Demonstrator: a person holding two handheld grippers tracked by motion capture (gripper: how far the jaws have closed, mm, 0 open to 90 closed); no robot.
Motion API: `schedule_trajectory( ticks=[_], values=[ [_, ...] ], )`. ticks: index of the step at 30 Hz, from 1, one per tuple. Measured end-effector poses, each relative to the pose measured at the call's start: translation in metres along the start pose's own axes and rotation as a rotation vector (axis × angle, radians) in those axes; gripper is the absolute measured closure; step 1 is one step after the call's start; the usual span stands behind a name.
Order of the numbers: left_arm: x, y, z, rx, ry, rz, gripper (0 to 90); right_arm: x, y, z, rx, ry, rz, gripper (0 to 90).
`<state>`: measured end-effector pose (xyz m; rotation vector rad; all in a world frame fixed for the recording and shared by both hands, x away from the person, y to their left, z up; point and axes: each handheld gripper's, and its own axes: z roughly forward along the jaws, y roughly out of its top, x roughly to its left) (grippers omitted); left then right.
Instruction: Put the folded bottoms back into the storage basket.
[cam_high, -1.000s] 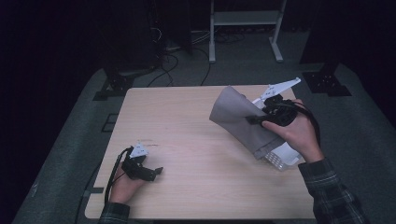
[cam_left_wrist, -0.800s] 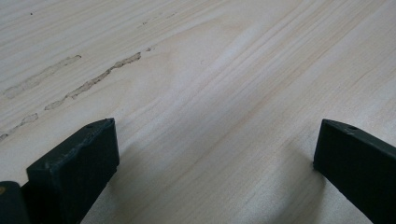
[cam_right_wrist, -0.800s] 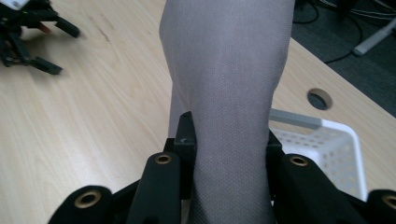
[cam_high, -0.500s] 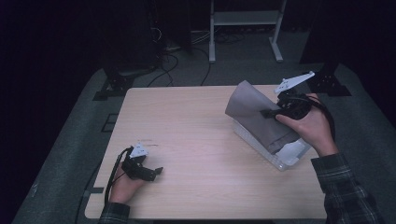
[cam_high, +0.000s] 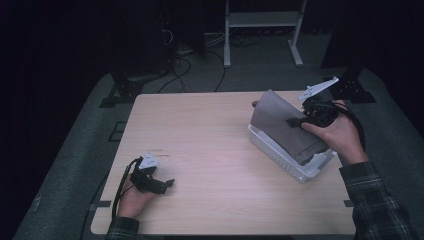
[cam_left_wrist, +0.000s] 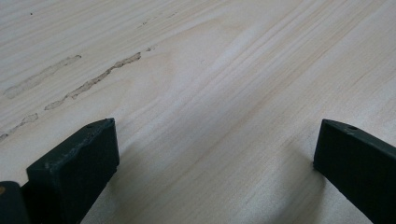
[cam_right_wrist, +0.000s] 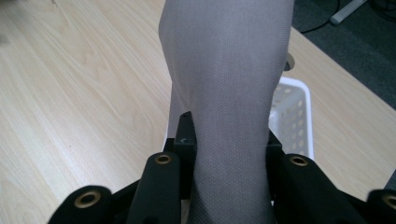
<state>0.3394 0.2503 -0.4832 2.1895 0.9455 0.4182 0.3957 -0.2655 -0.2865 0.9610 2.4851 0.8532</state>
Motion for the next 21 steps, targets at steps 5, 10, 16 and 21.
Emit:
schedule_trajectory(
  ticks=[5, 10, 16, 21],
  values=[
    [0.0, 0.0, 0.0, 0.0, 0.0, 0.0, 0.0, -0.005, -0.009, 0.009, 0.022, 0.028, 0.02, 69.1],
    [0.0, 0.0, 0.0, -0.001, 0.0, 0.0, 0.0, -0.007, -0.016, 0.019, 0.045, 0.045, 0.024, 69.1],
    [0.0, 0.0, 0.0, -0.002, 0.002, 0.003, 0.0, -0.016, -0.027, 0.037, 0.068, 0.063, 0.062, 69.1],
    [0.0, 0.0, 0.0, -0.001, 0.003, 0.003, 0.0, -0.022, -0.032, 0.045, 0.078, 0.069, 0.084, 69.0]
  ],
)
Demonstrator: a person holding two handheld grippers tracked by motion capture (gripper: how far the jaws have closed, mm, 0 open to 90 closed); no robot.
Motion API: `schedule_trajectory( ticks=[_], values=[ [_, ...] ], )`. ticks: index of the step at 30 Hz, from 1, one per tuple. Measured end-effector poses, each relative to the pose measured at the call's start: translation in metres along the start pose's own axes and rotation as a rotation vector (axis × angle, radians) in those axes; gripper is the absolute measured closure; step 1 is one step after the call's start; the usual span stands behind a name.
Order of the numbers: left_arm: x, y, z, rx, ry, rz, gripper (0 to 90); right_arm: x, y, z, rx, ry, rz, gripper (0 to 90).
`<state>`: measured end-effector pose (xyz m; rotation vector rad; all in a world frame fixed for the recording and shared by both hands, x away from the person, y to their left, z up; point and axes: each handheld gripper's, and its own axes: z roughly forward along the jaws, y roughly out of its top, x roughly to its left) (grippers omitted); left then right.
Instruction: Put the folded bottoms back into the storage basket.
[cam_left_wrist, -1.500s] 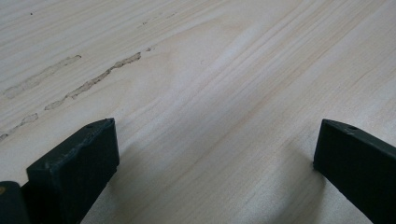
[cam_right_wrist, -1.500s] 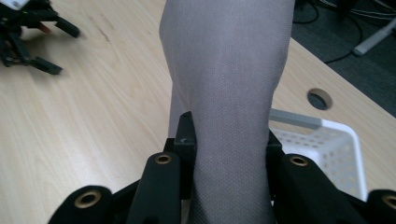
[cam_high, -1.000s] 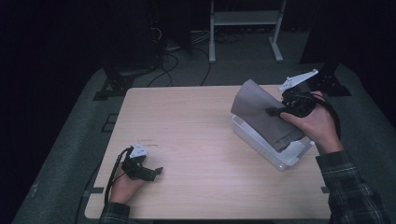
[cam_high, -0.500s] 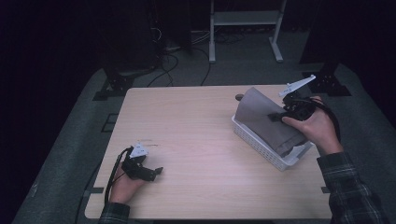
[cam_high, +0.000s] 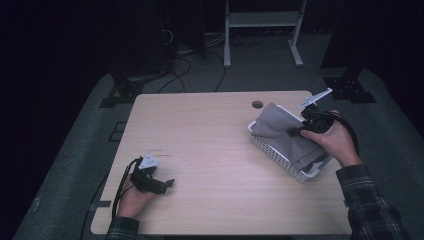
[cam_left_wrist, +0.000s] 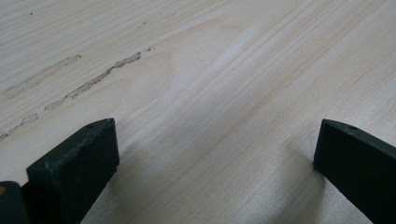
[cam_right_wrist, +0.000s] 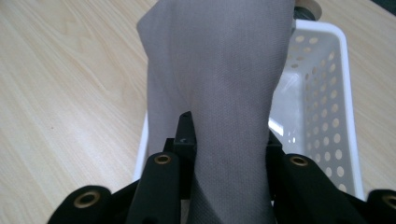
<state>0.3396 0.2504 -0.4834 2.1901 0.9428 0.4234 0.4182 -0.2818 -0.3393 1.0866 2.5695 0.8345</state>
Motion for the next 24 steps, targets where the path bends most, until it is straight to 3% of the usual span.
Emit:
schedule_trajectory(
  ticks=[12, 24],
  values=[
    [0.0, 0.0, 0.0, 0.002, -0.001, 0.0, 0.0, -0.02, -0.01, 0.024, 0.034, -0.001, 0.04, 68.9],
    [0.0, 0.0, 0.0, 0.002, -0.001, 0.0, 0.0, -0.026, -0.016, 0.045, 0.075, 0.002, 0.043, 68.7]
  ],
)
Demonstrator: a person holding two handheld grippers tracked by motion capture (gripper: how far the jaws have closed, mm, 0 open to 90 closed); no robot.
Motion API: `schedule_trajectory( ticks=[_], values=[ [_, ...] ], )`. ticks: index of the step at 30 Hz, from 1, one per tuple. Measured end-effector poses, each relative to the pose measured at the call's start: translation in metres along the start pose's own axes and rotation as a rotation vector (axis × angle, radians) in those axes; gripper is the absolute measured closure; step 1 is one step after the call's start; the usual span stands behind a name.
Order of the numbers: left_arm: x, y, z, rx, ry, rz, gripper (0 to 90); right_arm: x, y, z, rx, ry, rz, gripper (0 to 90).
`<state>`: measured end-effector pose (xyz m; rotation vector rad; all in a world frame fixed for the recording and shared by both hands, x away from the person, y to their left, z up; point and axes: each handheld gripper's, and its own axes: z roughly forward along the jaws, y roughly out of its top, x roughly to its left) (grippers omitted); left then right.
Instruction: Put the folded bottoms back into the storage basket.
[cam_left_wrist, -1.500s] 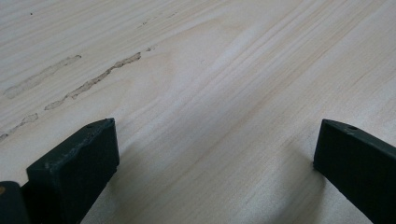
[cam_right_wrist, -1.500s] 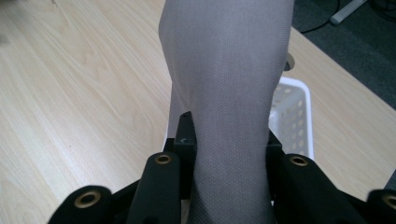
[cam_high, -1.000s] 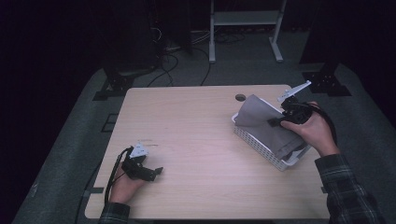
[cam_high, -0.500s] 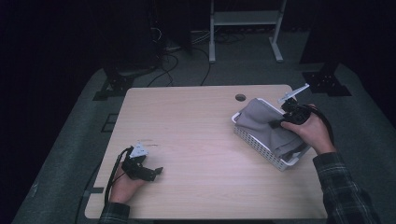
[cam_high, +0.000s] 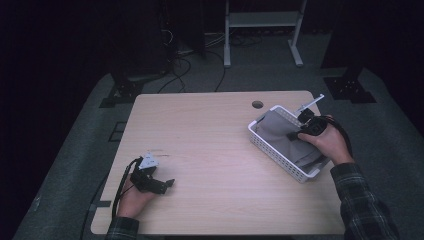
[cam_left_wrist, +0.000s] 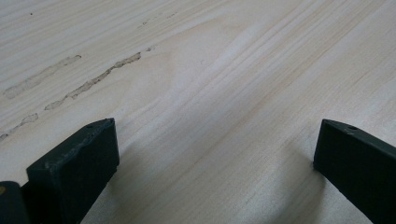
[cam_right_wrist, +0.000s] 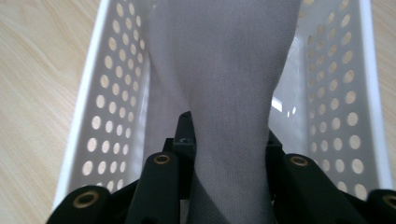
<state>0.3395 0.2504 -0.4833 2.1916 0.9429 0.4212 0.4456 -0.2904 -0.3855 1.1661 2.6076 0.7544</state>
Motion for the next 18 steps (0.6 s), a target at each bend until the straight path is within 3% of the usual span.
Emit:
schedule_trajectory(
  ticks=[6, 15, 18],
  values=[
    [0.0, 0.0, 0.0, 0.0, 0.0, 0.0, 0.0, -0.003, -0.004, 0.009, 0.007, -0.004, 0.008, 68.2],
    [0.0, 0.0, 0.0, 0.0, 0.0, 0.0, 0.0, -0.008, -0.008, 0.022, 0.03, -0.053, -0.005, 63.5],
    [0.0, 0.0, 0.0, 0.0, 0.0, 0.0, 0.0, -0.009, -0.009, 0.026, 0.038, -0.076, -0.015, 58.1]
  ],
)
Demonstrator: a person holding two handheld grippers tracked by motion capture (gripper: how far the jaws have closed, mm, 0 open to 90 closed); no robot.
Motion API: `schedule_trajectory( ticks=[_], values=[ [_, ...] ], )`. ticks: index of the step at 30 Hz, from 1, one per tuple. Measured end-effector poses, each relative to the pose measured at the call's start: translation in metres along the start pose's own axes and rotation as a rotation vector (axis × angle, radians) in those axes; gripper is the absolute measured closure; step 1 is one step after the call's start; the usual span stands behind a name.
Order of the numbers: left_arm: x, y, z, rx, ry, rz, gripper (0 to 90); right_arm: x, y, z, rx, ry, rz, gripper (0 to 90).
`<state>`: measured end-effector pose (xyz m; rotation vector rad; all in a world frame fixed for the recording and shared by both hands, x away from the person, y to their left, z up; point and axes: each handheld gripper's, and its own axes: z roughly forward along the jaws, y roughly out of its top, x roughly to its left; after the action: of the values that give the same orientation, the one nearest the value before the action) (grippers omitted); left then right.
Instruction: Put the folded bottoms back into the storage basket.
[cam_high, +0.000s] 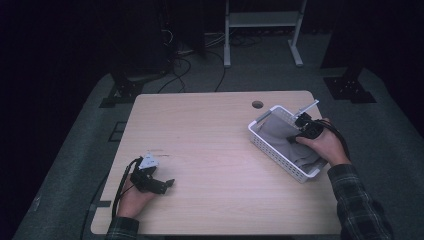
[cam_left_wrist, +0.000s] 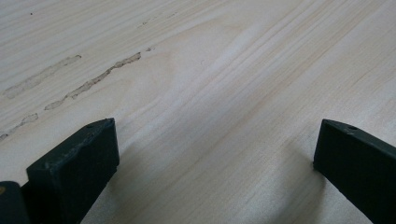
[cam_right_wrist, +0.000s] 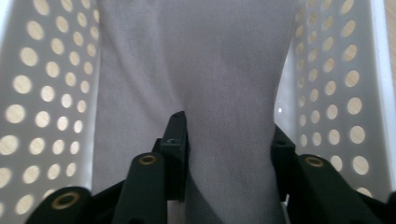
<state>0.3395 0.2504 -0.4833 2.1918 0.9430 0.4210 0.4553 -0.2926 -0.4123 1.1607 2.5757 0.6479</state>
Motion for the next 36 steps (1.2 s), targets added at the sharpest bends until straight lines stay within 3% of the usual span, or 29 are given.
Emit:
schedule_trajectory(
  ticks=[6, 17, 23, 36],
  values=[
    [0.0, 0.0, 0.0, 0.0, 0.0, 0.0, 0.0, -0.002, -0.001, -0.001, -0.012, -0.041, -0.004, 51.7],
    [0.0, 0.0, 0.0, 0.0, 0.0, 0.0, 0.0, -0.006, -0.002, -0.018, -0.066, -0.065, 0.005, 52.0],
    [0.0, 0.0, 0.0, 0.0, 0.0, 0.0, 0.0, -0.012, -0.005, -0.037, -0.108, -0.089, 0.021, 62.8],
    [0.0, 0.0, 0.0, 0.0, 0.0, 0.0, 0.0, -0.038, -0.03, -0.058, -0.097, -0.164, 0.118, 85.0]
  ],
)
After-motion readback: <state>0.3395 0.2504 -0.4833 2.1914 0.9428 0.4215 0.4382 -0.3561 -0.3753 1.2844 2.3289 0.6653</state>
